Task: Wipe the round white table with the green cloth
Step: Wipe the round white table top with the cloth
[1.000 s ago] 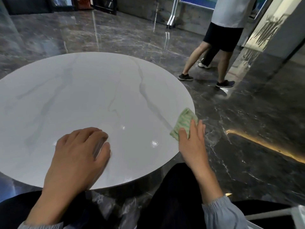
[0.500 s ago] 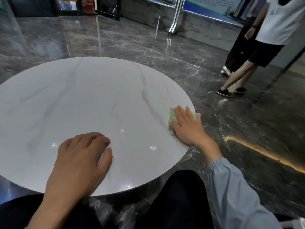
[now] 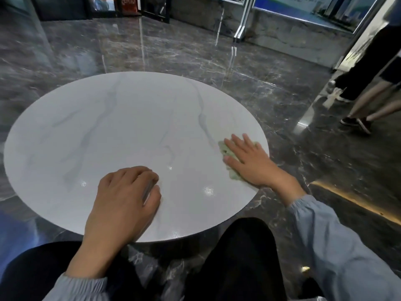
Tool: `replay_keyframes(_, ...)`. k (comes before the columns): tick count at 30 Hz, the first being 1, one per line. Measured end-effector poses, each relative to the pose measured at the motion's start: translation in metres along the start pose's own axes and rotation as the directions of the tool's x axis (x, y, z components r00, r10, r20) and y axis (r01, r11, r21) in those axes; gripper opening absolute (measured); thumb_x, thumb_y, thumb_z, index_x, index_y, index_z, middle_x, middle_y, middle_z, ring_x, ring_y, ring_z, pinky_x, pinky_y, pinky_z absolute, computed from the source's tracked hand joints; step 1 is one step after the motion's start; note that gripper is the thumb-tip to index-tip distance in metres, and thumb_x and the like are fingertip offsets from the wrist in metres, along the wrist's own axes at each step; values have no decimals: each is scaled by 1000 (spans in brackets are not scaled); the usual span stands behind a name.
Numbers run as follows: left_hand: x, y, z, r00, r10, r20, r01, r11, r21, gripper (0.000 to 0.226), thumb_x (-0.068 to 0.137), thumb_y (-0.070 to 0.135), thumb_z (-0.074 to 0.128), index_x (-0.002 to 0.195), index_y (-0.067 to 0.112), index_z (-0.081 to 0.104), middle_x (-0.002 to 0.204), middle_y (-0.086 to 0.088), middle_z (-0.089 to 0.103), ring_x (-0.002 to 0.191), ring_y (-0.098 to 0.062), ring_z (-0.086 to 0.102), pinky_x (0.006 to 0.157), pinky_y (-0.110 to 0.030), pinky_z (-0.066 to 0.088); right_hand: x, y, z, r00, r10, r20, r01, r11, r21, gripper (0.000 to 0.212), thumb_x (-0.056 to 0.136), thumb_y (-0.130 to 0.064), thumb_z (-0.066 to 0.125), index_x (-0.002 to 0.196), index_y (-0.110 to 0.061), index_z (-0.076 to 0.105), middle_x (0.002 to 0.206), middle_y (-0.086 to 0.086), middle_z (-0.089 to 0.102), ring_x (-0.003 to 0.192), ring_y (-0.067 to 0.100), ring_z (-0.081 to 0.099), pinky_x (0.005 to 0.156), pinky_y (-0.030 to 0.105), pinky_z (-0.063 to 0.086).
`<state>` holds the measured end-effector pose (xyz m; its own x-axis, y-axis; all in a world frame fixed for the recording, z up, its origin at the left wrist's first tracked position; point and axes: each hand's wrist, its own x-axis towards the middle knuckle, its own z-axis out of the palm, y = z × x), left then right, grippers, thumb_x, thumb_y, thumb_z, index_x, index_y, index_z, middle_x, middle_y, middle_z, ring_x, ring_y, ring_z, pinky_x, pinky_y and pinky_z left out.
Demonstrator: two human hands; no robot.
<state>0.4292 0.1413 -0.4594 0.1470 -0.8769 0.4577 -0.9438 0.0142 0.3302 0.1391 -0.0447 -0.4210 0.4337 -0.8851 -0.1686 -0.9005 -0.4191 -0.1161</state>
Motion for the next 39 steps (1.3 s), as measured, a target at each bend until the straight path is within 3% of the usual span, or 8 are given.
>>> replay_keyframes(3,0,0,-1,1000,-3,-22,3,1000,-21,19,91,32,57,103,28,71,114,9,69,109,-18,58,96,-37,35,13,-4,-5,996,90,-8,-90,996,-5,67,106,-62,21,166,-38,1,174,-8,-9,159,19,-16,128,49,-6)
replay_keyframes(11,3,2,-6,997,-80,10,80,993,-92,23,97,29,51,111,22,68,115,4,69,107,-24,63,95,-45,45,-104,-140,60,841,-538,-62,534,843,-65,68,104,-68,22,165,-41,6,174,-12,0,159,15,-16,125,46,-15)
replay_keyframes(14,3,2,-6,997,-79,-5,78,991,-109,23,98,26,51,110,19,69,112,3,69,103,-27,64,94,-47,47,-77,-108,43,877,-477,-54,475,879,-47,67,102,-70,22,163,-48,4,173,-16,-2,158,9,-14,127,39,-12)
replay_keyframes(21,2,0,-3,980,-190,-66,170,956,-239,12,103,20,58,111,21,66,103,15,58,101,-13,57,93,-33,43,19,-5,2,998,49,-39,-49,999,2,69,103,-64,17,166,-39,2,174,-8,-7,160,18,-12,128,50,-2)
replay_keyframes(28,2,1,-11,925,-356,-129,267,855,-444,23,100,36,42,113,30,60,106,23,56,98,1,51,88,0,31,-46,-152,48,896,-441,-51,438,897,-61,73,100,-72,10,165,-41,0,174,-14,-7,158,14,-21,127,51,-9)
replay_keyframes(32,3,-7,-18,878,-457,-140,306,763,-569,18,98,34,47,107,35,62,107,26,63,100,-2,63,82,-9,41,-88,-179,62,781,-621,-62,611,781,-130,71,104,-68,24,166,-37,8,175,-9,-2,159,16,-16,127,47,-11)
replay_keyframes(35,2,-7,-19,874,-461,-153,299,759,-578,17,98,34,48,105,36,63,109,30,62,101,-2,62,81,-5,40,-76,-139,49,815,-578,-46,576,816,-50,67,103,-73,16,164,-47,3,172,-20,-8,155,2,-23,126,35,-15)
replay_keyframes(39,2,-4,-16,887,-441,-135,297,771,-564,14,103,23,52,106,32,63,103,27,62,102,-7,61,84,-5,39,-17,-67,22,964,-266,-24,267,964,20,67,103,-71,18,164,-45,8,172,-21,-6,156,2,-18,129,41,-4)
